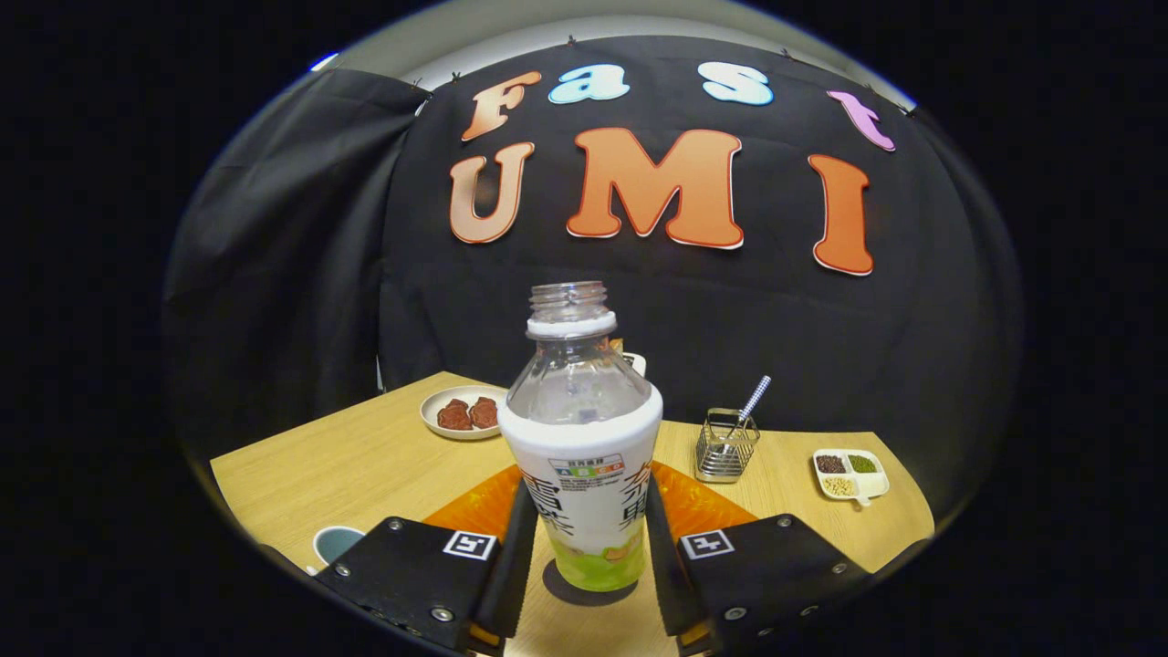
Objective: Take the bottle from table, then pour the juice into the cup, finally place the bottle on the coaster
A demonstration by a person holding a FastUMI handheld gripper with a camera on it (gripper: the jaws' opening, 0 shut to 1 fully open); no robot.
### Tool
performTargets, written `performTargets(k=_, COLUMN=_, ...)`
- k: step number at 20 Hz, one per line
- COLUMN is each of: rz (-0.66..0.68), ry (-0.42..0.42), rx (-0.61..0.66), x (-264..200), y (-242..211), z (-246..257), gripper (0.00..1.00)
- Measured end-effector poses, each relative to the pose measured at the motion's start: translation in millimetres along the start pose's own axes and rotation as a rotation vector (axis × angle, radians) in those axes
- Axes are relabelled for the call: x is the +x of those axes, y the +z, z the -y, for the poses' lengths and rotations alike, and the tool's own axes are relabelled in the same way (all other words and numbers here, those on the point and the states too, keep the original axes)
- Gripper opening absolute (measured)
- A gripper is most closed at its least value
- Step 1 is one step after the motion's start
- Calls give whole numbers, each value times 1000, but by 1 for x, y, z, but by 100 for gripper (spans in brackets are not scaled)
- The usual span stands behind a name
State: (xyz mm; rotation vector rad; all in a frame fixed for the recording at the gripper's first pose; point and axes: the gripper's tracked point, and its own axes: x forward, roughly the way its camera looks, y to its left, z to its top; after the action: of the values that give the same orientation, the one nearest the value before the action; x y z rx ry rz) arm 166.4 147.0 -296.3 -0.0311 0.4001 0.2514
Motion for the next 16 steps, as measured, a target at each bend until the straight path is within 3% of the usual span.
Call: performTargets(k=16, rz=-49, ry=-23, rx=26, x=31, y=-65, z=0, gripper=59)
